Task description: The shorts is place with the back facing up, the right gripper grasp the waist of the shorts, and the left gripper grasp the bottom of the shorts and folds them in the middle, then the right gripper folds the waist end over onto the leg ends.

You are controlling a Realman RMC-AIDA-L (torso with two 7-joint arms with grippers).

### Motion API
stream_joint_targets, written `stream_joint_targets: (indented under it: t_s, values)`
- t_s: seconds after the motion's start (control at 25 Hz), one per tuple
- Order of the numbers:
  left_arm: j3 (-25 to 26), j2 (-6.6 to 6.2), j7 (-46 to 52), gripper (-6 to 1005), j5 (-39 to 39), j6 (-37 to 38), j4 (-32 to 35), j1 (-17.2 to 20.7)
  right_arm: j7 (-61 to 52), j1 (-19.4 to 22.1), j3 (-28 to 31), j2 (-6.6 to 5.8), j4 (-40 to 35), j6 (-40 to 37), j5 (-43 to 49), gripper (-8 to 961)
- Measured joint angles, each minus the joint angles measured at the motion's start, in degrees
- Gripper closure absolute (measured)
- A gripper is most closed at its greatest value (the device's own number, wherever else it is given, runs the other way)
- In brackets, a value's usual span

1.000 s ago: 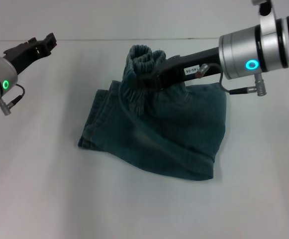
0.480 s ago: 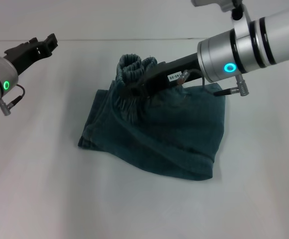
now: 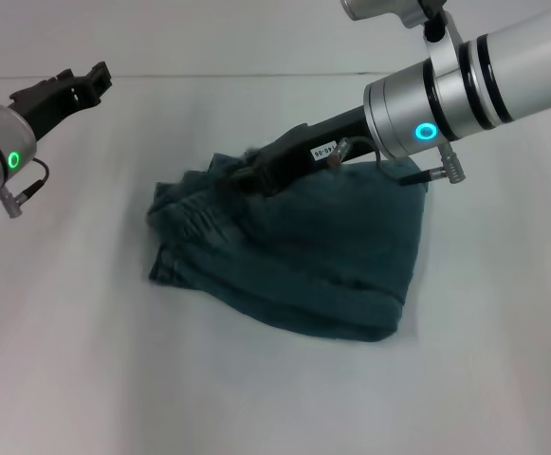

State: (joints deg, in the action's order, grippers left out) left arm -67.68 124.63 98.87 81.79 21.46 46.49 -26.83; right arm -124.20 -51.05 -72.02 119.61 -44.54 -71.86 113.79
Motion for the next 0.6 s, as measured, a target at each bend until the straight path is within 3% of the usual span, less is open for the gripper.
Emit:
stream_joint_targets:
  t_s: [0.08, 0.28, 0.48, 0.6]
  values:
    - [-0.07, 0.0, 0.0, 501, 0.07, -0.01, 0.0, -0.04, 0.03, 0.2, -0.04, -0.05, -0.4, 0.08, 0.01, 833]
    - [0.02, 0.0, 0.01, 501, 0.07, -0.03, 0.34, 0.03, 0.43, 2.73, 0.22, -0.01, -3.21, 0.4, 0.08, 611]
    - [1.55, 0.0, 0.01, 502, 0.1, 0.95, 0.86, 0.95, 2.44, 10.58, 0.32, 0.3, -9.11, 0.82, -2.95, 402]
    - [4.99, 0.0, -0.22, 491, 0.13, 6.23, 1.26, 2.24, 5.03, 16.17, 1.2, -0.09, -11.55, 0.33, -9.01, 277]
